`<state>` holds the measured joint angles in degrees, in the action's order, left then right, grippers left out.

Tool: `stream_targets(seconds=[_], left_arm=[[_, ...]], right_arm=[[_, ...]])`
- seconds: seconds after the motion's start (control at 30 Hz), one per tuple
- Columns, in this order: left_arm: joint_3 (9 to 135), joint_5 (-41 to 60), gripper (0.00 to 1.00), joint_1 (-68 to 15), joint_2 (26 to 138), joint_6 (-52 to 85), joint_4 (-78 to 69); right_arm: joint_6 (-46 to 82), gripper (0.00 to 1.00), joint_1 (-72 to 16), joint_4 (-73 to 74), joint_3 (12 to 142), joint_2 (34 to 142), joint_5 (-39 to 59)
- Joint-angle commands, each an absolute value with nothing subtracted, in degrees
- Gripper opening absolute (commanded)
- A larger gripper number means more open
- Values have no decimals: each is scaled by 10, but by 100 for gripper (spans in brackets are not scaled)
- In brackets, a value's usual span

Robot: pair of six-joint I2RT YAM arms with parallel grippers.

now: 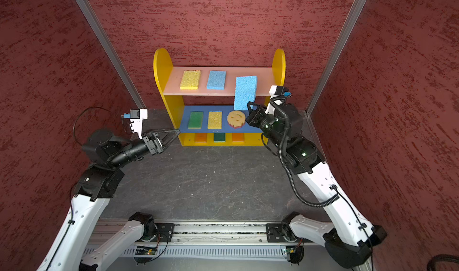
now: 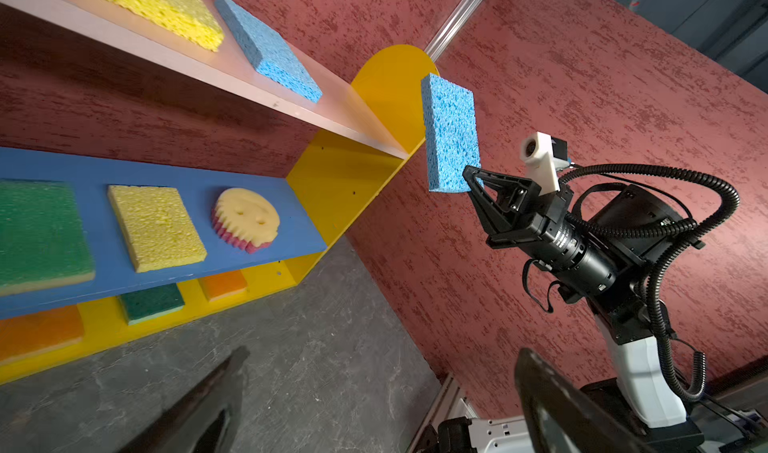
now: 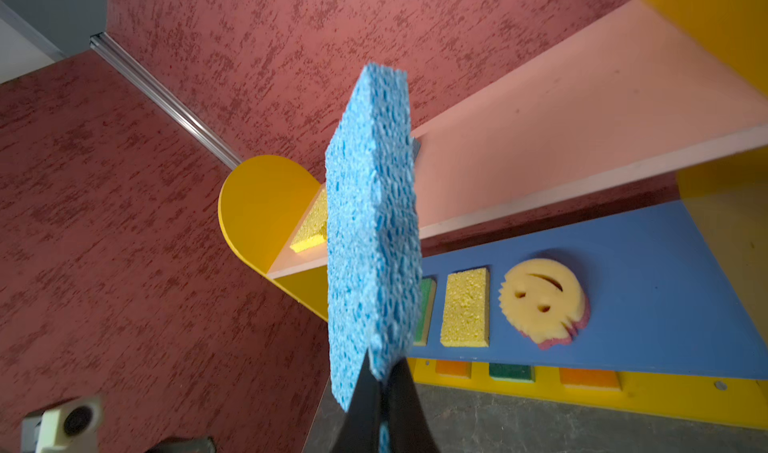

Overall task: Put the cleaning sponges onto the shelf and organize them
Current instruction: 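Carry the sponge onto the pink shelf beside the other light-blue sponge with the right gripper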

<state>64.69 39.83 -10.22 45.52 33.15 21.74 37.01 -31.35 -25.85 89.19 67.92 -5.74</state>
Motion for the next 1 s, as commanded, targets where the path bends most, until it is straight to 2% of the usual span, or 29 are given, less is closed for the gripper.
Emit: stream_targets(seconds=[0.0,0.2,0.53,0.97], left_arm=[[651,394,99,-77,443,297,288],[643,411,100,-46,433,288,330],[605,434,100,-23,431,323,295],[576,461,100,-19,459,363,245]], right_arm=[[361,0,-293,-304,945,715,-52],[379,0,-236,-325,1025,793,31],[411,0,-173,-349,1117,902,145],[378,0,-167,-432,1244,999,129]])
